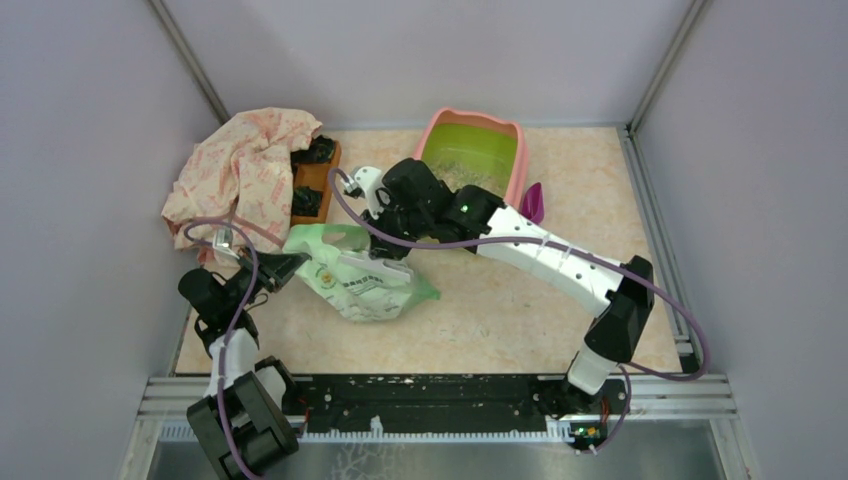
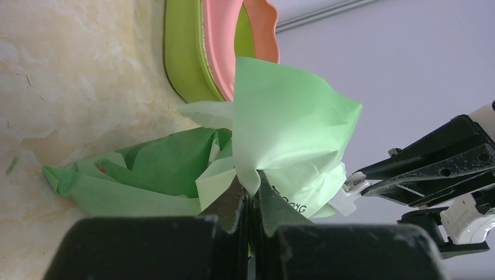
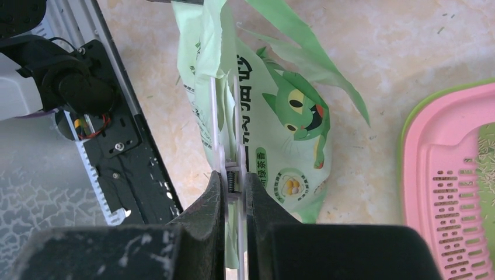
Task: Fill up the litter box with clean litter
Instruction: Clamp the cat litter bag at the center of the board.
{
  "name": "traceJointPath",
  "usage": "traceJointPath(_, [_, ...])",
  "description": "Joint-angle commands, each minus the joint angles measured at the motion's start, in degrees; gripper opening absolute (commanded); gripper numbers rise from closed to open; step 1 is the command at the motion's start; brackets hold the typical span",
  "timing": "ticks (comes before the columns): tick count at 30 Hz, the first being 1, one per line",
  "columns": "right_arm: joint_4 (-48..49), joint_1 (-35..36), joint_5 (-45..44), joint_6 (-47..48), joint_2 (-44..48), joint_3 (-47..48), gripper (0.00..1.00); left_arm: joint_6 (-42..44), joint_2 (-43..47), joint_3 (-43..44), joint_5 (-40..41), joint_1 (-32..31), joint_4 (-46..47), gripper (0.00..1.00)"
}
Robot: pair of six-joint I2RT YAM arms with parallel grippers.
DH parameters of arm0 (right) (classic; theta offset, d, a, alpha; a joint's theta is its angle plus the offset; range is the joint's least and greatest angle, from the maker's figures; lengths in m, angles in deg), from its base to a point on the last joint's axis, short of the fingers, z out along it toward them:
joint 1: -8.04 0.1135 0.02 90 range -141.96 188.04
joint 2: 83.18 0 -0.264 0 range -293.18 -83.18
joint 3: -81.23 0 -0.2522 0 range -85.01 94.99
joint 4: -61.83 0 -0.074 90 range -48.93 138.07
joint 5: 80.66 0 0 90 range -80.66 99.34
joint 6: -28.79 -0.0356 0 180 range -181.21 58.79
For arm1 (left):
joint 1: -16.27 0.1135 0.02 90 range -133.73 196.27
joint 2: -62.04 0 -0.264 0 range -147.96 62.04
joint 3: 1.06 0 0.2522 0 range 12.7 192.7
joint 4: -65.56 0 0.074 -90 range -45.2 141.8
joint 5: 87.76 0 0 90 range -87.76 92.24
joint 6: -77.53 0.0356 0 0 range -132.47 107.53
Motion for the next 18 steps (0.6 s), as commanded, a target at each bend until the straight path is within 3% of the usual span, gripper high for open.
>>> traceJointPath(1, [5.01, 1.09, -3.03, -3.78, 1.64, 0.85, 0.00, 0.21, 0.07, -0.41, 1.74, 1.04, 2.86, 0.03])
traceJointPath(18, [12.78, 1.20, -8.67, -6.16, 6.78, -6.04, 0.00, -0.15, -0.04, -0.77, 1.61, 1.17, 3.48, 0.03])
